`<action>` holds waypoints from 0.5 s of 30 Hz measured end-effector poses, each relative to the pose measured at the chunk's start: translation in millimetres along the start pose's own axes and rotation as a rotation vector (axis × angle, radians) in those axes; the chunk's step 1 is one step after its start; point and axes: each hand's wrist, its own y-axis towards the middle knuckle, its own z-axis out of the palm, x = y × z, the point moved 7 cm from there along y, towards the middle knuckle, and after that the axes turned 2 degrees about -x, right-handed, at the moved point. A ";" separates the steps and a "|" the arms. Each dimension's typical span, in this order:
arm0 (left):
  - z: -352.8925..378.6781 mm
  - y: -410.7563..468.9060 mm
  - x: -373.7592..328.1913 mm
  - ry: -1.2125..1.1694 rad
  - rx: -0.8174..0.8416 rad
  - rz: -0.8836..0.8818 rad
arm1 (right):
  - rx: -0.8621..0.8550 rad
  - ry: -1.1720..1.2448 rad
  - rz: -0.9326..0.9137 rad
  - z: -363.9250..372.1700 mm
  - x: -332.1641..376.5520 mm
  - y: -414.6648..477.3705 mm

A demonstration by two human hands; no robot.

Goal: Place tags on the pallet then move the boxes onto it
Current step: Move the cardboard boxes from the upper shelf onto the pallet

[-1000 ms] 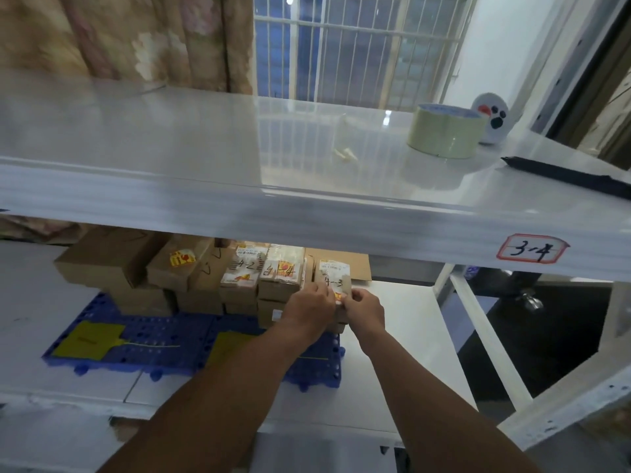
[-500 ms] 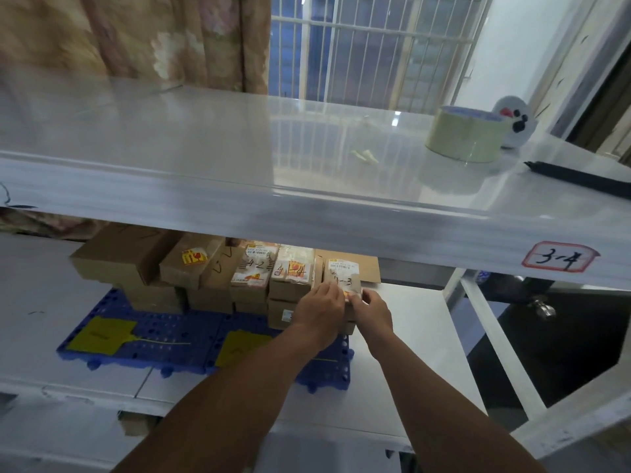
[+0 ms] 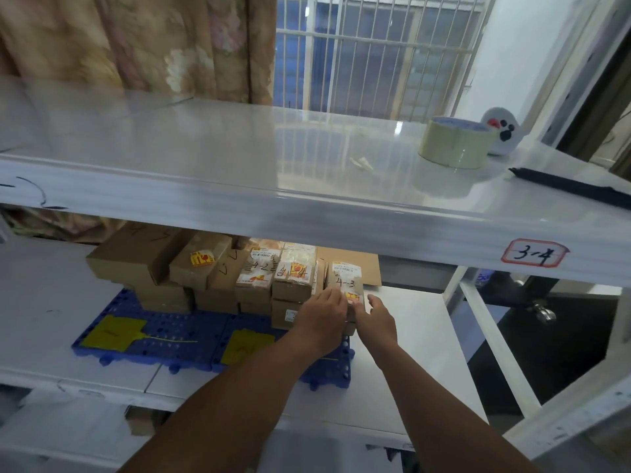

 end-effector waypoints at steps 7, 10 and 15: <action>-43.3 -43.9 17.0 -0.041 -0.098 0.028 | -0.065 -0.093 -0.113 -5.2 26.2 -34.8; -57.3 -63.5 41.7 0.016 -0.079 0.038 | -0.092 -0.161 -0.148 -6.7 49.0 -54.5; -78.8 -101.6 104.1 -0.055 -0.021 -0.104 | -0.085 -0.354 -0.284 7.3 97.1 -103.8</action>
